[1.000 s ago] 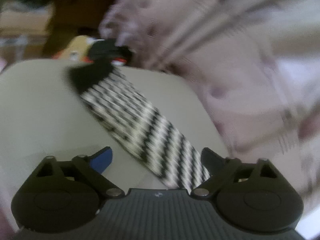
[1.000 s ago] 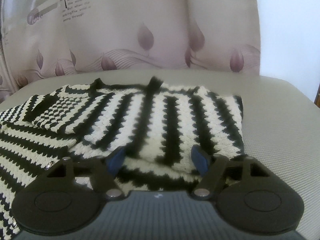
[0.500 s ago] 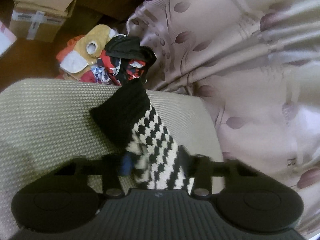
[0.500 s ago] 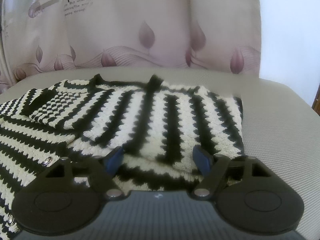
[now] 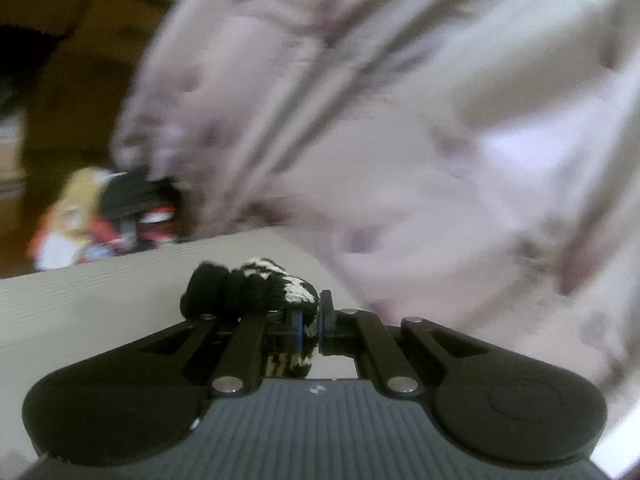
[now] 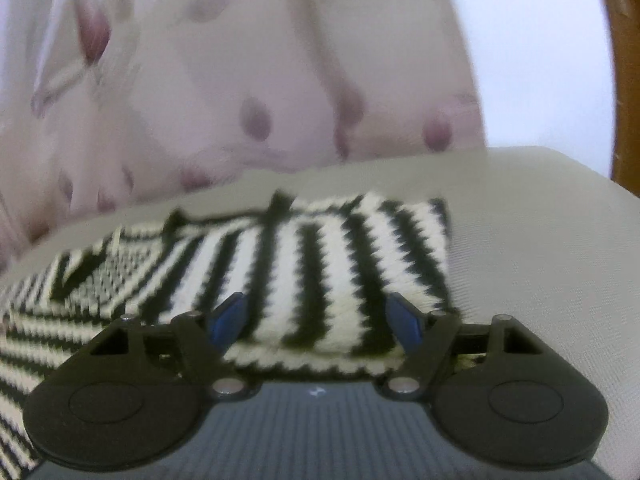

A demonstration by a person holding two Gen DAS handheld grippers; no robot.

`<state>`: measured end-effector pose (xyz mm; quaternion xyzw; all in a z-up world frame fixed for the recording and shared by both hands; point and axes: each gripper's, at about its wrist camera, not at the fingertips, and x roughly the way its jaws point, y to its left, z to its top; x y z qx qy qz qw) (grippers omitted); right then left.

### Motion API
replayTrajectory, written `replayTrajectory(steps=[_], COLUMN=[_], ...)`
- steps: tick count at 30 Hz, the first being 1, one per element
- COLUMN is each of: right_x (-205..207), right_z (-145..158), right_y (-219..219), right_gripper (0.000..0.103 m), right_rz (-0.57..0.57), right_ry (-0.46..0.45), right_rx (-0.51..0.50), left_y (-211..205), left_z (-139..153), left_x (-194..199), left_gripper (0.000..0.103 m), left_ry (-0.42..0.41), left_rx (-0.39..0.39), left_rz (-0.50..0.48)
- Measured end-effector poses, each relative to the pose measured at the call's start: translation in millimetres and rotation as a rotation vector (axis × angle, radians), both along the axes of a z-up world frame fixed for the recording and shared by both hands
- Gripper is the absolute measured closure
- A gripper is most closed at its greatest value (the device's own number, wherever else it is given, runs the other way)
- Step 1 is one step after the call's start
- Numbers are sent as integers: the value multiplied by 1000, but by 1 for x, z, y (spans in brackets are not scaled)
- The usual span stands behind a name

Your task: Fold small clothes

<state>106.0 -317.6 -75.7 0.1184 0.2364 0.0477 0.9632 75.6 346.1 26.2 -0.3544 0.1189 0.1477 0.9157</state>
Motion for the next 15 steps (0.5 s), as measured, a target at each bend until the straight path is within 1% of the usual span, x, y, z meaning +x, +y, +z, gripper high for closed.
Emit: replayTrajectory(steps=[4, 8, 12, 15], right_x=[-8, -10, -14, -16], right_z=[1, 1, 0, -2], right_y=[-15, -24, -30, -35], right_gripper=[26, 26, 26, 26], right_rz=[-26, -42, -55, -70], right_ry=[-43, -57, -70, -83], right_rx=[82, 125, 159, 193], left_y=[-63, -132, -205, -265], left_z=[36, 57, 65, 58], left_x=[30, 57, 83, 101], left_gripper=[98, 98, 98, 98], left_ry=[-57, -82, -90, -76], left_rx=[25, 31, 37, 48], left_rz=[-132, -264, -397, -504])
